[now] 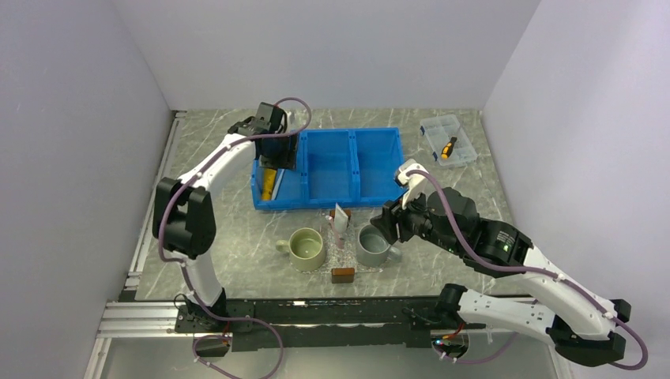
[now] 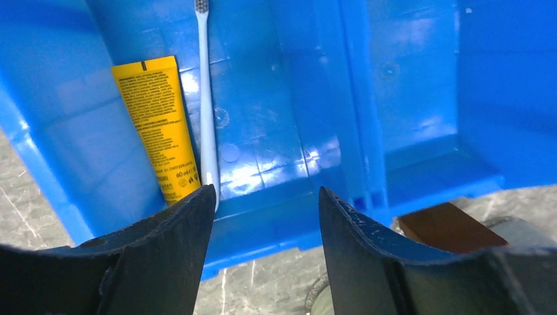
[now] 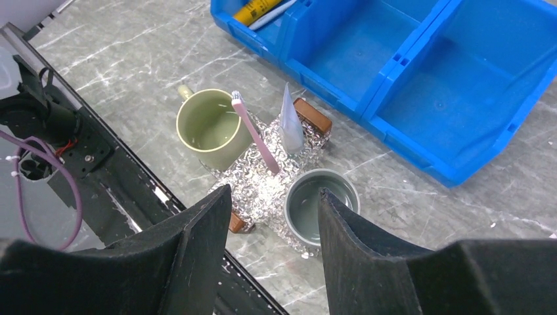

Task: Prepare toiletry sets of a toothbrush and toothpaste on the tray

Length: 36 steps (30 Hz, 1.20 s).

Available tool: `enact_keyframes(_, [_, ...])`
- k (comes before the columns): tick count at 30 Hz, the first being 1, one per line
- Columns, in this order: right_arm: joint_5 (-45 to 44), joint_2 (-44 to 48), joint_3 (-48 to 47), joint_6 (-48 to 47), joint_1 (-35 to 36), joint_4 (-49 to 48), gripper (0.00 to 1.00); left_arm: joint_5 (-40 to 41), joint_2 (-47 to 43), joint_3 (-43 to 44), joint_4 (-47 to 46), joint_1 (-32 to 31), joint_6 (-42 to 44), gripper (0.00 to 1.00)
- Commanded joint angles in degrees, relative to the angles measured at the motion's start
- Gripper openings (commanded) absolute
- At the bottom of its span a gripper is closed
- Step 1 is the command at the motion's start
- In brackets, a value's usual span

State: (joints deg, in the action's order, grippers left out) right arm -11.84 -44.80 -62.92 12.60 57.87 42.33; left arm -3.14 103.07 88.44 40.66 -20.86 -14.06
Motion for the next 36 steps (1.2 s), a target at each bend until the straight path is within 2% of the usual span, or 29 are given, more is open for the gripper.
enact_keyframes(1, [0.54, 1.86, 0.33, 0.63, 0.23, -0.34, 0.53, 0.42, 3.73, 3.56, 0.09, 1.01, -0.19, 0.63])
enact_keyframes(15, [2.46, 3.11, 1.47, 1.43, 0.25, 0.47, 0.52, 0.64, 16.04, 8.64, 0.26, 2.73, -0.59, 0.51])
enact_keyframes(25, [3.05, 3.74, 1.48, 2.53, 0.23, 1.25, 0.52, 2.97, 20.10, 11.44, 0.31, 3.63, 0.39, 0.50])
enact_keyframes(36, [3.32, 2.96, 0.96, 2.82, 0.23, 1.28, 0.52, 2.92, 22.36, 10.55, -0.46, 3.90, 0.50, 0.49])
